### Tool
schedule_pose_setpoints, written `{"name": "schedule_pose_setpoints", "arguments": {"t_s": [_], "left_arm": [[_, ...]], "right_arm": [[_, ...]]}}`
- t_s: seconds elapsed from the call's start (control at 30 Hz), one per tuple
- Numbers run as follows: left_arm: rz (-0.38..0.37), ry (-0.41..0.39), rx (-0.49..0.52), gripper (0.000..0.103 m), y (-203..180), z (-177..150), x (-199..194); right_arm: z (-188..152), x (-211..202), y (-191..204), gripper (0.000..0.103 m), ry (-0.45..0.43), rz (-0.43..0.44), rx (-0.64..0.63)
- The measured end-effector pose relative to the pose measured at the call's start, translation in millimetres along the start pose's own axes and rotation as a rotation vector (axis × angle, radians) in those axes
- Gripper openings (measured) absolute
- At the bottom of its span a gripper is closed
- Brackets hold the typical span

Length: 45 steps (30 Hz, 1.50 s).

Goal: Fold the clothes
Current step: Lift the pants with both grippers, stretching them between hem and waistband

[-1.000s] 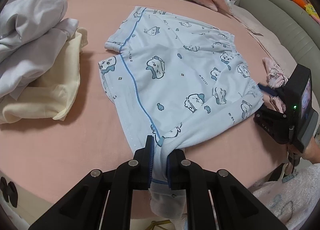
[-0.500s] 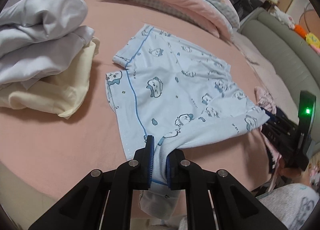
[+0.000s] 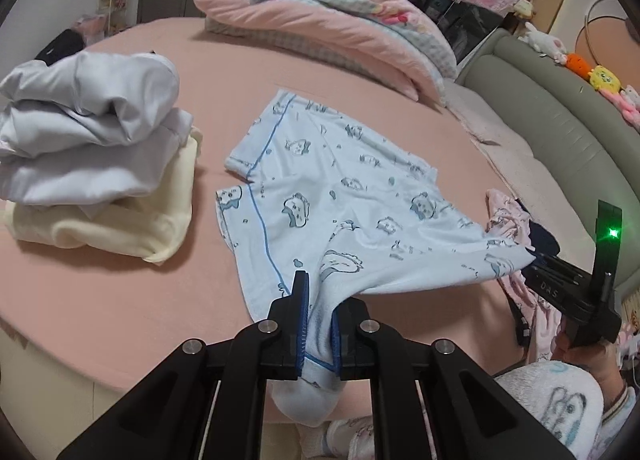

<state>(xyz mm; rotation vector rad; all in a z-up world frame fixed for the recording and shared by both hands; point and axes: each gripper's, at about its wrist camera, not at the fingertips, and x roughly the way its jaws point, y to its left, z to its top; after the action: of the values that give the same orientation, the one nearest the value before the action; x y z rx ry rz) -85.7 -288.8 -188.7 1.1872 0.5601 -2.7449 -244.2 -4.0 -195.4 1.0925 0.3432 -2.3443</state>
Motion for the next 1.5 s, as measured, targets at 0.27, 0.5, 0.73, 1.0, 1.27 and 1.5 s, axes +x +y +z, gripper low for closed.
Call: {"name": "schedule_pose_setpoints", "arguments": {"t_s": [0.27, 0.5, 0.73, 1.0, 1.27, 1.5], "left_arm": [[0.084, -0.06, 0.195, 0.002, -13.8, -8.1, -9.7], [0.112, -0.027, 0.15, 0.002, -9.8, -8.4, -4.0], [0.131, -0.082, 0.151, 0.002, -21.7, -7.2, -25.9], [0.148, -0.069, 0.261, 0.002, -34.7, -14.0, -41.7], [0.107, -0.036, 0.247, 0.002, -32.7, -16.5, -49.8], [0.118, -0.062, 0.314, 0.002, -41.7, -0.9, -47.8]], "right_arm": [[-7.1, -18.7, 8.6, 0.019, -0.004, 0.032, 0.001], [-8.0, -16.0, 10.5, 0.019, 0.015, 0.035, 0.011], [-7.9, -28.0, -0.3, 0.019, -0.008, 0.065, 0.101], [-19.3, -44.0, -5.3, 0.019, 0.004, 0.08, 0.122], [-35.2, -54.7, 0.2, 0.019, 0.034, 0.054, 0.038], [-34.1, -52.7, -2.5, 0.019, 0.049, 0.06, 0.05]]}}
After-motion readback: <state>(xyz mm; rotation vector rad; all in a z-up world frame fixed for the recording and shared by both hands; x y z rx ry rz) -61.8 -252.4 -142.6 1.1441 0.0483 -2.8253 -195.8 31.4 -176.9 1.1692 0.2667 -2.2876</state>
